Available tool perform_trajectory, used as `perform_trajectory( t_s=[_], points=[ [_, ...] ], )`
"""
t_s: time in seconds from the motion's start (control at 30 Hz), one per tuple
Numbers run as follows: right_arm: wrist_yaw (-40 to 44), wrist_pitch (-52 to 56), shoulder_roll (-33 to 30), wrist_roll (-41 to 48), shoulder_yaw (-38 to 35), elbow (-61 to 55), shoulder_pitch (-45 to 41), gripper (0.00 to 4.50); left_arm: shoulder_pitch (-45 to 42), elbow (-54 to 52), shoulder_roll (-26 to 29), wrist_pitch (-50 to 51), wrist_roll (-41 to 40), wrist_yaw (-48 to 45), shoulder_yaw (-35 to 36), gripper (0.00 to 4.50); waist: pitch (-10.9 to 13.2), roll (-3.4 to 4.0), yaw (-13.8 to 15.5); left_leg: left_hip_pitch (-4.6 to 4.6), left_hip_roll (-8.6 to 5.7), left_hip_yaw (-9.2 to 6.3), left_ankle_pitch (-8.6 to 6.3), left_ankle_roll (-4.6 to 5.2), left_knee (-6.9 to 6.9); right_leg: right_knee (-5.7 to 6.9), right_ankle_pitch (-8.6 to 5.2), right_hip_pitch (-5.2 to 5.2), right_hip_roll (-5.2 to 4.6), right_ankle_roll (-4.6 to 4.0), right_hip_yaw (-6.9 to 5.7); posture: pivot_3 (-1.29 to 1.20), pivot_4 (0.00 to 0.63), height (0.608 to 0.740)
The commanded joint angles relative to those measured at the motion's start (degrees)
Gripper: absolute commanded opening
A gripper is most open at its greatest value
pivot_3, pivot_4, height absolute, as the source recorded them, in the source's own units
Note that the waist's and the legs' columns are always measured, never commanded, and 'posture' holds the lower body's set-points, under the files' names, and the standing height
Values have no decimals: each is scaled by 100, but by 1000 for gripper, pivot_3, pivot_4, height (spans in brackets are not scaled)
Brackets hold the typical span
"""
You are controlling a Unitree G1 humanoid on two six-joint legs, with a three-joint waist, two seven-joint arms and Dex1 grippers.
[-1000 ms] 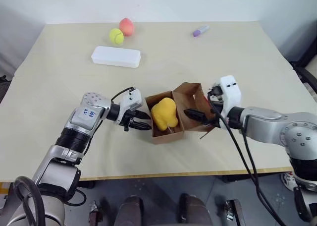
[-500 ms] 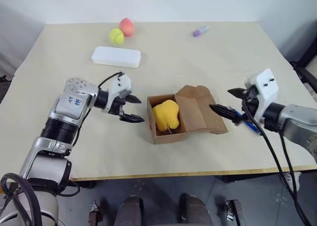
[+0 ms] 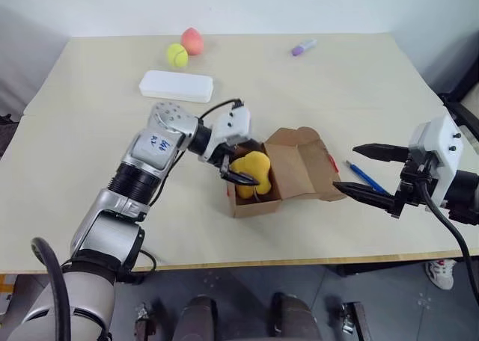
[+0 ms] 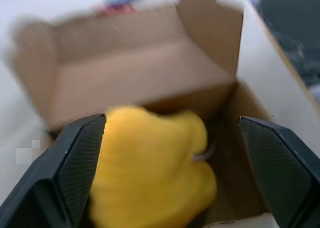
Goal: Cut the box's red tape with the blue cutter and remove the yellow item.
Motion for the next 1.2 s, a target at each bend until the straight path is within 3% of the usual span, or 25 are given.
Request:
perform_trajectory(
  t_s=[0.03, 0.1, 0.4, 0.53, 0.73, 1.03, 1.2],
  points=[
    [-84, 36, 133, 54, -422, -332, 196, 4500, -154, 415, -47, -411, 305, -44, -124, 4309, 0, 0, 2, 0, 0, 0, 0, 0, 1, 0, 0, 0, 0, 0, 0, 0, 150, 740],
    [-38, 26, 268, 61, -659, -503, 539, 4500, -270, 799, -156, -771, 494, -25, -222, 3921, 0, 0, 28, 1, 0, 0, 0, 0, 1, 0, 0, 2, 0, 0, 0, 0, 150, 740],
    [957, -948, 944, -136, -1145, -544, 1534, 4500, -578, 1333, -416, -985, 456, -93, 12, 1177, 0, -1, 75, 11, -1, 0, 0, 0, 1, 0, 0, 12, 0, 0, 1, 0, 150, 740],
    [1155, -1142, 902, -383, -1194, -391, 1654, 4500, -680, 1204, -501, -695, 172, -134, 332, 12, 0, -1, 79, 14, -1, 0, 0, 0, 2, 2, 0, 15, 0, 0, 2, 0, 150, 740],
    [1351, -1349, 931, -375, -1181, -207, 1487, 4500, -791, 867, -505, -115, -199, -248, 740, 12, 0, -1, 75, 14, -1, 0, 0, 0, 2, 2, 0, 16, 0, 0, 2, 0, 150, 740],
    [1573, -1339, 703, -389, -1115, 132, 1160, 4500, -1261, 726, -549, 643, -884, 412, 1763, 12, 0, -1, 75, 18, -1, 0, 0, 0, 4, 3, 0, 20, 0, 1, 2, 0, 150, 740],
    [1756, -1549, 832, -331, -1026, 425, 841, 4500, -1289, 747, -175, 858, -875, 877, 2083, 12, 0, -1, 57, 20, -1, 0, 0, 0, 4, 5, 0, 21, 0, 1, 3, 0, 150, 740]
  ],
)
